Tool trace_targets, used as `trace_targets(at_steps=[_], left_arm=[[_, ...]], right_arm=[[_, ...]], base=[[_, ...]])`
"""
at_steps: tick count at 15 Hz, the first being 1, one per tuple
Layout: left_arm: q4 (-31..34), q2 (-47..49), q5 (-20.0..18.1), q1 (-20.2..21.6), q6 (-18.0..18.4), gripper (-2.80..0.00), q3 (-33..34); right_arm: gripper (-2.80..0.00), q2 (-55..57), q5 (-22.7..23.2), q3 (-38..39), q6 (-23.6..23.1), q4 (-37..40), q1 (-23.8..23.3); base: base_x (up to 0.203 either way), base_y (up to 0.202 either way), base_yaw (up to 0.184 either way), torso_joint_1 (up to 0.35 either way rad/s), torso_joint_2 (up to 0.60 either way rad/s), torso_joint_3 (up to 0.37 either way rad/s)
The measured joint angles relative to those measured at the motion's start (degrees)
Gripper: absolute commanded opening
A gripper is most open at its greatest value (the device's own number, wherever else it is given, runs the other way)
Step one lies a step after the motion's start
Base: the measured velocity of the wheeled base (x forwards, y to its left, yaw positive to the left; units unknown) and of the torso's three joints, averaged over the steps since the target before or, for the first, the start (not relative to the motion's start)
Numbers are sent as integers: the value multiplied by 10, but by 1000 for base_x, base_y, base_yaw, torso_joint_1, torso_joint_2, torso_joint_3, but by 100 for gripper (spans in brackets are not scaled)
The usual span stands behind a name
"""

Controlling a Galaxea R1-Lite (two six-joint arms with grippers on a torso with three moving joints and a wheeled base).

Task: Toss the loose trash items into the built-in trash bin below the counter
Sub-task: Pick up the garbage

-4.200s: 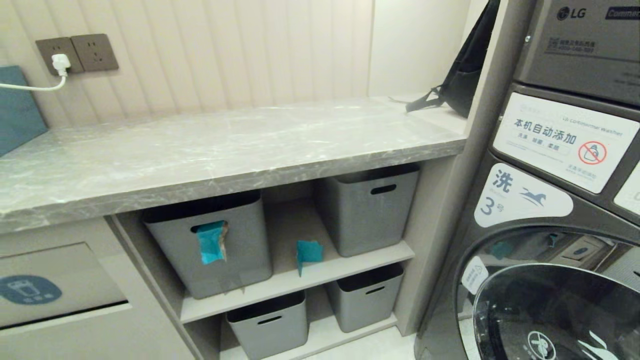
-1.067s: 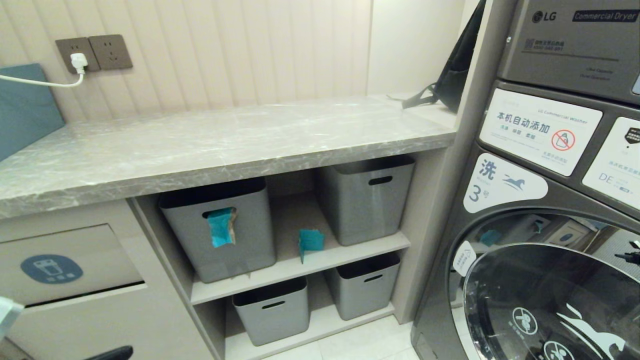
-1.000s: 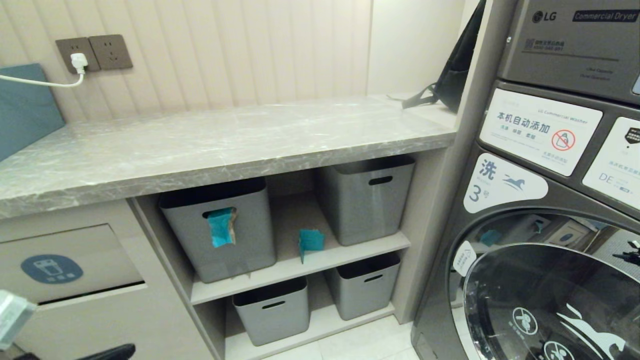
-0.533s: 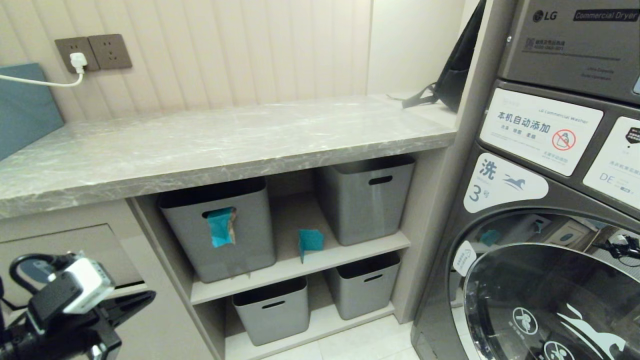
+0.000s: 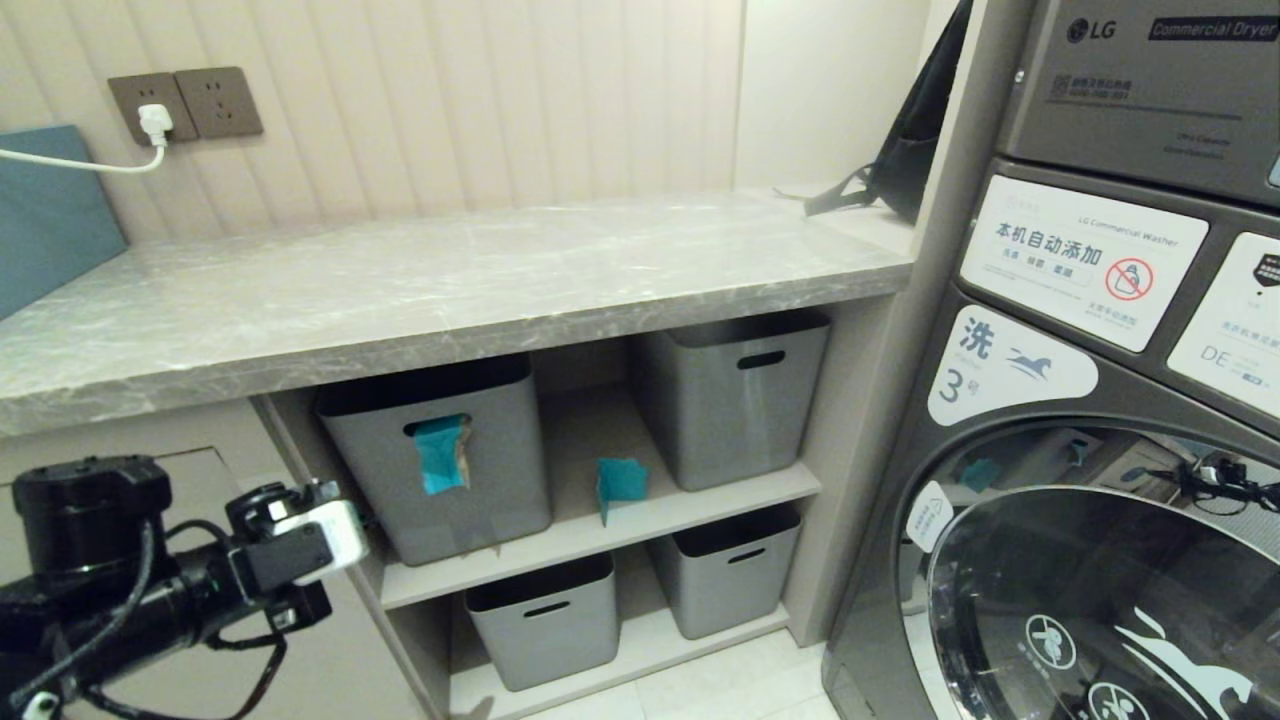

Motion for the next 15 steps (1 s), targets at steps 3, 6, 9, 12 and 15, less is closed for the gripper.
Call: trace_targets(at_steps=[3, 6, 9, 12, 15], left_arm=[[-46, -6, 74, -65, -42, -280, 92], [-51, -21, 114, -87, -70, -280, 137], [-62, -11, 126, -91, -71, -280, 121], [-59, -2, 126, -92, -70, -280, 116], [-51, 20, 127, -102, -99, -280, 101]], right_arm=[[-280, 0, 0, 0, 0, 0, 0], [-280, 0, 0, 0, 0, 0, 0], [-280, 0, 0, 0, 0, 0, 0], [-280, 0, 0, 0, 0, 0, 0], [-280, 0, 0, 0, 0, 0, 0]], base=[[0, 0, 0, 0, 0, 0], [0, 0, 0, 0, 0, 0], [0, 0, 0, 0, 0, 0], [0, 0, 0, 0, 0, 0], [0, 0, 0, 0, 0, 0]])
